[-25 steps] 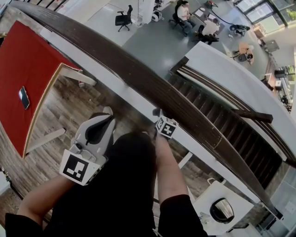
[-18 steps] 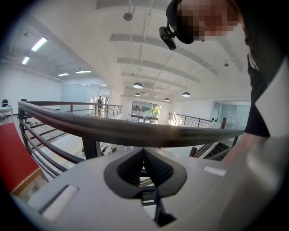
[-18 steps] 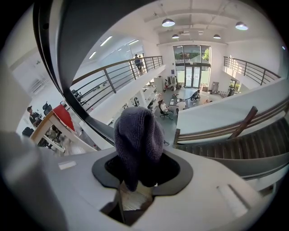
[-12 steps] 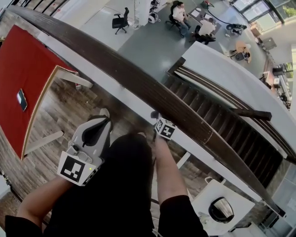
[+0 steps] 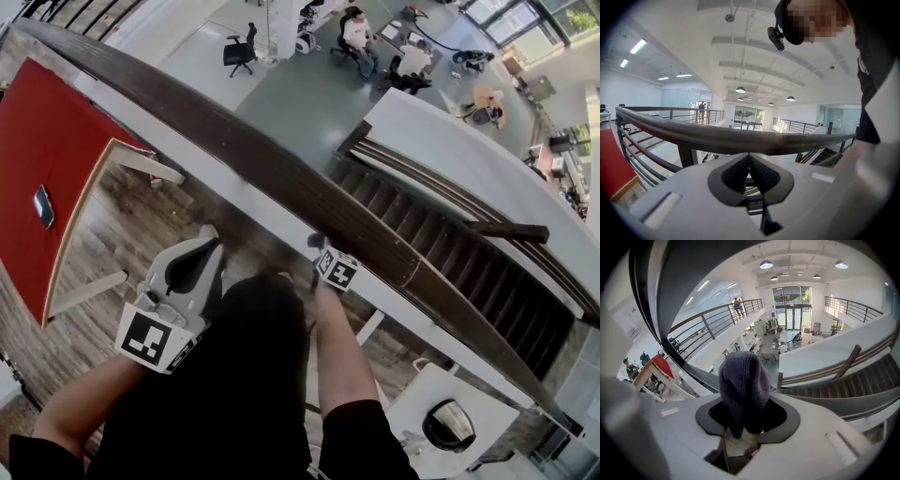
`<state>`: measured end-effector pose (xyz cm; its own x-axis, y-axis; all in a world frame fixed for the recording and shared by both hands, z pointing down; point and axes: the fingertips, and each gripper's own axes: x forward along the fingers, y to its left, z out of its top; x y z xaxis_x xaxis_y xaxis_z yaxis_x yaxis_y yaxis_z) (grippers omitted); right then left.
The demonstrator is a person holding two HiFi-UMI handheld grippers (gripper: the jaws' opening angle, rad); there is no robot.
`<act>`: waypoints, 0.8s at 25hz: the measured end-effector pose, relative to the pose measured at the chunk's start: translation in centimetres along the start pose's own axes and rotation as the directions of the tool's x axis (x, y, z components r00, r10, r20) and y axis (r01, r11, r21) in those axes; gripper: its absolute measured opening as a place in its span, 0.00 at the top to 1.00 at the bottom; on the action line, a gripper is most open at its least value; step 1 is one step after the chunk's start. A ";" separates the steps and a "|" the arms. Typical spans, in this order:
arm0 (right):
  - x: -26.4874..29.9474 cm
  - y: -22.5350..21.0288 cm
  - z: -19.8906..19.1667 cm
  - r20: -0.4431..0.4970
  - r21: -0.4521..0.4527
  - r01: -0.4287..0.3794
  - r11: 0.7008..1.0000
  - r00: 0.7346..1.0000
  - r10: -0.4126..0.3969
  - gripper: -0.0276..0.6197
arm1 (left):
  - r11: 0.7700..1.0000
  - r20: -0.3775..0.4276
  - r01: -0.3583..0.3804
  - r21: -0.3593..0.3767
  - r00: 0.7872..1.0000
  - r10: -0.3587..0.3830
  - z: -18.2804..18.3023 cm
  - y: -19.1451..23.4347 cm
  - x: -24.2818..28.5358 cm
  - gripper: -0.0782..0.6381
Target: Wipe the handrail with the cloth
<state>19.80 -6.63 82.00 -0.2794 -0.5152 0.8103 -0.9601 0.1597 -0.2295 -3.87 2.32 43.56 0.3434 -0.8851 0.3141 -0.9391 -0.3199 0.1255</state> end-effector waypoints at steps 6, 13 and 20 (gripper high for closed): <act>-0.6 -1.3 -0.1 0.001 -0.012 0.009 1.000 1.000 -0.009 0.74 | 1.000 0.005 0.004 -0.006 1.000 -0.004 0.2 -0.5 -0.2 0.89; -1.4 -3.5 -0.6 -0.001 -0.017 0.010 1.000 1.000 -0.010 0.74 | 1.000 0.013 0.014 -0.007 1.000 -0.013 0.3 -2.0 -0.2 0.89; -1.7 -4.3 -0.5 -0.002 -0.055 -0.009 0.998 1.000 0.009 0.74 | 1.000 0.017 0.022 -0.015 1.000 -0.021 0.3 -3.1 -0.3 0.89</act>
<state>24.42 -6.06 81.90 -0.2877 -0.5122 0.8093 -0.9556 0.2101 -0.2068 -1.07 3.48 42.76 0.3631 -0.8839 0.2948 -0.9312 -0.3337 0.1464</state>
